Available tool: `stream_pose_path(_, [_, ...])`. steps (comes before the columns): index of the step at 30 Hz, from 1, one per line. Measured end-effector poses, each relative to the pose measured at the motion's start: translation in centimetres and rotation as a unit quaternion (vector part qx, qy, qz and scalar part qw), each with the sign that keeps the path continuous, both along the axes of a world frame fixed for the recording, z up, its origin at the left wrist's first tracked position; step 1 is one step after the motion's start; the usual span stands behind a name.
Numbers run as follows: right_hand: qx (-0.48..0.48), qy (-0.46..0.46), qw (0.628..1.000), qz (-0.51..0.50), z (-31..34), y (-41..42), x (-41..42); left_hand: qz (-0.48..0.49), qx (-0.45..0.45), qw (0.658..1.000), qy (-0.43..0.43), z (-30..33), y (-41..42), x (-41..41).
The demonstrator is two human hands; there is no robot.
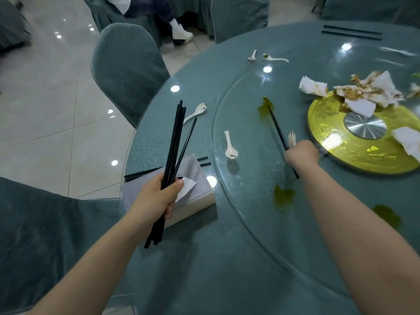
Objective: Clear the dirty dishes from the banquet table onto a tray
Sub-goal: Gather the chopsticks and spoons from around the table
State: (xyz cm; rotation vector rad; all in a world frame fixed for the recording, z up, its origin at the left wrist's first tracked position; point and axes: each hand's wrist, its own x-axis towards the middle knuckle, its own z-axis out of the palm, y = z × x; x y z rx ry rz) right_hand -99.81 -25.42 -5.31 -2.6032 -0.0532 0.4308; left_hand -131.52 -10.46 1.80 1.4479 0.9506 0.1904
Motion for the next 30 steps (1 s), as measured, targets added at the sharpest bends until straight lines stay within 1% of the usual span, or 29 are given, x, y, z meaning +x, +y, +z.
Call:
stream_pose_path(5, [0.088, -0.008, 0.996, 0.013, 2.6, -0.7, -2.7, 0.012, -0.022, 1.0, -0.019, 0.7, -0.6, -1.1])
stream_pose_path(10, [0.161, 0.033, 0.986, 0.017, 4.9, -1.3, -7.2, 0.005, -0.035, 0.998, -0.045, 2.2, -1.3, -3.1])
stream_pose_path(13, [0.182, 0.067, 0.981, 0.031, 6.0, -1.3, -10.3, 0.013, -0.054, 0.997, -0.056, 3.0, -1.3, -5.1])
stream_pose_path(17, [0.201, 0.088, 0.975, 0.045, 7.7, -0.8, -14.9, 0.025, -0.065, 0.995, -0.069, 3.6, -0.7, -8.4])
stream_pose_path(23, [0.186, 0.062, 0.973, 0.118, 11.5, 1.6, -23.5, 0.041, -0.065, 0.992, -0.098, 4.4, 1.8, -15.6])
stream_pose_path(26, [0.206, 0.08, 0.964, 0.149, 13.5, 3.4, -28.7, 0.052, -0.062, 0.991, -0.107, 4.7, 3.5, -19.7])
stream_pose_path(30, [0.227, 0.13, 0.945, 0.199, 15.2, 6.2, -36.3, 0.069, -0.067, 0.987, -0.132, 4.6, 5.2, -24.3])
